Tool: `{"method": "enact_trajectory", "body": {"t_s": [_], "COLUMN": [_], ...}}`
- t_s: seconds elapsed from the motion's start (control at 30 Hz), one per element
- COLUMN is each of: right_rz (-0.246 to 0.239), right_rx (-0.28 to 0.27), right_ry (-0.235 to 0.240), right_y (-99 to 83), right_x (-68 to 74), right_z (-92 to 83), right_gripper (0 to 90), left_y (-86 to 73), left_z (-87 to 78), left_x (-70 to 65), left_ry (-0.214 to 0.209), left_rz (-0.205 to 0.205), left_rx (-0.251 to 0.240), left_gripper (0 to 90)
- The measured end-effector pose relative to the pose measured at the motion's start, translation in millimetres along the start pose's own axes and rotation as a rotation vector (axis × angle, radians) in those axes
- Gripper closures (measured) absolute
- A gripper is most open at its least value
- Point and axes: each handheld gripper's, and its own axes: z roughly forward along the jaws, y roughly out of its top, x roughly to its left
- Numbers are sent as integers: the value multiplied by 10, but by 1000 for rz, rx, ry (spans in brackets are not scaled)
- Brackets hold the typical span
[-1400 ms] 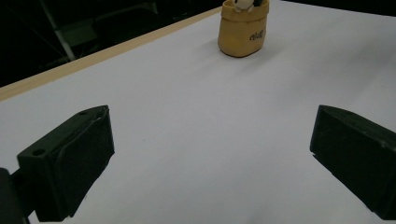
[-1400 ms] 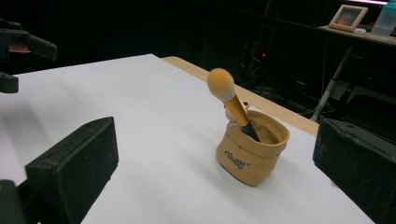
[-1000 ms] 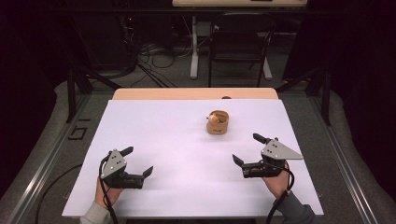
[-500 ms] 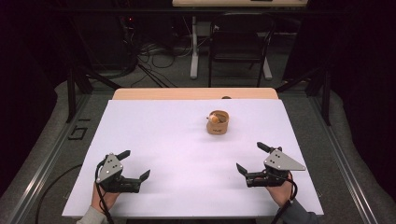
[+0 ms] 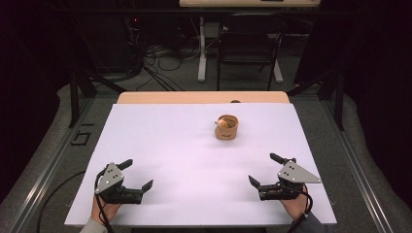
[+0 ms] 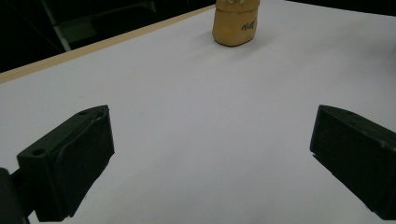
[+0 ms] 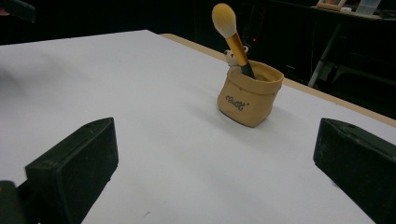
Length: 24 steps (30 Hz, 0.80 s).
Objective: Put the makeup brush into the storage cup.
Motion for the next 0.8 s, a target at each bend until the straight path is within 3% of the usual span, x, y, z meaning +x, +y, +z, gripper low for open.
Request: {"method": "enact_trajectory", "body": {"t_s": [0.37,0.8], "right_rz": [-17,-25], "right_rx": [-10,14], "right_ry": [34,21], "right_y": [-29,-50], "right_x": [29,48], "right_z": [-65,-14], "right_gripper": [0,0], "left_y": [-24,-18], "left_z": [16,45], "left_x": [-21,-27], "left_ry": [-23,-20], "left_rz": [-9,-7], "left_rx": [15,17], "left_gripper": [0,0]}}
